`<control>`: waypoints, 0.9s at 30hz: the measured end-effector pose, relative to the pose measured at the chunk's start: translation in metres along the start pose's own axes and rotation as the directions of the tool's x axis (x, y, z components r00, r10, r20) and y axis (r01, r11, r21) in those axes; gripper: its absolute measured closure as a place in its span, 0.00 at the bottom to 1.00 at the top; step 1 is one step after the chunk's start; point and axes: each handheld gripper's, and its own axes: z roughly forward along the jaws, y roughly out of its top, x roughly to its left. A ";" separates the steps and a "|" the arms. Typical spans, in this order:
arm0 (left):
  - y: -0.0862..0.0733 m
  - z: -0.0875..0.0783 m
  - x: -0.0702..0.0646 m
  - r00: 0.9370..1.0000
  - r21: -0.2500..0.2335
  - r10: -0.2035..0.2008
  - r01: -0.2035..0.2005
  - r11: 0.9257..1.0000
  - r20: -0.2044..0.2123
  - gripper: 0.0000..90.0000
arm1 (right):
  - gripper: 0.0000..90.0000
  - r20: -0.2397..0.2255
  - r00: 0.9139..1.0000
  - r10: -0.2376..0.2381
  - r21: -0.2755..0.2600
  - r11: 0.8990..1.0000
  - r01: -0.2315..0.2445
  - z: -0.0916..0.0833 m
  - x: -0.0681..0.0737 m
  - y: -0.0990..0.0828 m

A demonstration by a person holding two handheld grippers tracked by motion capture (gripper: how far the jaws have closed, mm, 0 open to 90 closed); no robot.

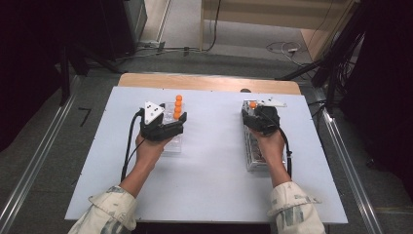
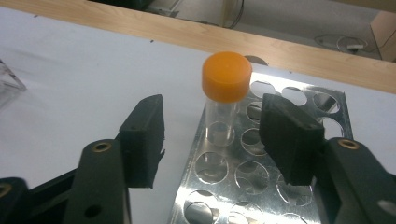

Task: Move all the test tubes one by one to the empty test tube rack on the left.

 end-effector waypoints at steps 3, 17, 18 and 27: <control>0.000 0.000 0.000 1.000 -0.002 0.000 0.000 1.000 0.001 0.20 | 0.53 0.002 1.000 -0.003 -0.005 1.000 0.003 0.002 -0.001 0.001; 0.001 -0.002 -0.001 1.000 -0.007 0.001 -0.001 1.000 0.001 0.20 | 0.72 0.016 1.000 -0.001 0.110 0.994 -0.001 0.017 -0.003 0.007; 0.001 -0.002 -0.001 1.000 -0.006 0.000 0.000 1.000 0.001 0.20 | 0.73 0.017 1.000 0.000 0.110 0.994 -0.001 0.017 -0.003 0.007; 0.001 -0.002 -0.001 1.000 -0.010 0.000 0.000 1.000 0.005 0.21 | 0.80 0.014 1.000 0.007 0.088 0.996 -0.008 0.016 -0.004 0.007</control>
